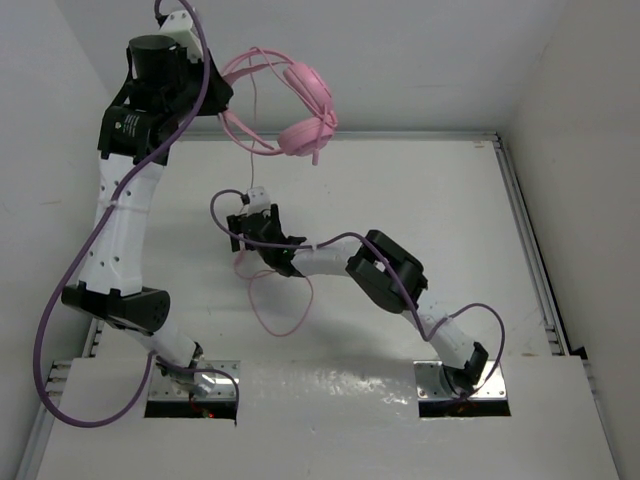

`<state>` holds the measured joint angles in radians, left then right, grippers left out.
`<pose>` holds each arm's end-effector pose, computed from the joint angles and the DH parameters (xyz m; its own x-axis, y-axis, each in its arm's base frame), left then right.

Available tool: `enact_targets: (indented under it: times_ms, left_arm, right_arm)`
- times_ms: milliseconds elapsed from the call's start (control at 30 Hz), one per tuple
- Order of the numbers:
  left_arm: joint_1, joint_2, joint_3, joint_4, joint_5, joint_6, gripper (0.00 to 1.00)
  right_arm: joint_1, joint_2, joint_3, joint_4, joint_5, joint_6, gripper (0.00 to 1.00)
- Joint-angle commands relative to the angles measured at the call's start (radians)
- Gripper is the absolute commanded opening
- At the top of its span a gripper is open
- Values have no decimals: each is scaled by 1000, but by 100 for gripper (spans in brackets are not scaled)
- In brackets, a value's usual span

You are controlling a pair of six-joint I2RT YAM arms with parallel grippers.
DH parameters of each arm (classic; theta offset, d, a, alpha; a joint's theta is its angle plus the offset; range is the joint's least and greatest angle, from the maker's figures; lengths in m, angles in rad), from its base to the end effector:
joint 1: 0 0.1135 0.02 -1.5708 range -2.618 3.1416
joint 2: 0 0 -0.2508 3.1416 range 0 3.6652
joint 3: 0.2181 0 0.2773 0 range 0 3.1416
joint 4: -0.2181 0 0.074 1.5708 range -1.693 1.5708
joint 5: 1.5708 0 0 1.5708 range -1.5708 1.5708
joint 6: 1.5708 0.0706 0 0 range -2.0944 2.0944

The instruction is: Wrap the headphones

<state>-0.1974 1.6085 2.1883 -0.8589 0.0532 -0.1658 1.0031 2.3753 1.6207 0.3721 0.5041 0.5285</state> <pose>0.3542 -0.0747 0.5228 -0.3070 -0.1067 -0.9457 0.1980 0.9648 -0.1731 0.3326 0.4581 0.0950 -0.4241 0.1562 -0.8921 -0.3283 0.8915 0.3121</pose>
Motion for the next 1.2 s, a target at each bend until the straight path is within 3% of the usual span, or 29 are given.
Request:
enact_targets:
  times_ms: [0,167,233,300,333,367,433,633,867,1067,1167]
  left_arm:
    - [-7,-21,71,129,27,-41,0]
    - [-7,-15,87,141,22,-46,0]
    - [-7,-13,91,139,25,-47,0]
    - [-7,-15,90,132,30,-47,0]
    - [-7,-15,90,127,28,-41,0]
    - [-7,-16,90,121,25,-35,0]
    - [-7,-19,88,97,-13,-3,0]
    - [-7,-24,73,49,-49,61,0]
    - [-4,-22,62,64,-3,22,0]
    - [36,-21,65,99,137,-158,0]
    - [73,-15,82,112,129,-204,0]
  right_arm:
    - [0,51,80,-71,-93,-15,83]
    - [0,101,154,-167,-150,7,78]
    - [-1,124,182,-203,-139,48,71]
    - [-9,140,218,-278,-118,103,42]
    - [-26,140,217,-317,-118,131,12]
    - [-40,131,187,-334,-116,171,0]
    - [-90,58,109,-325,-108,293,0]
    - [-245,-298,-508,-35,16,467,0]
    - [-359,-419,-663,1,36,449,0]
    - [-362,-433,-688,1,10,396,0]
    - [-363,-455,-737,37,2,352,0]
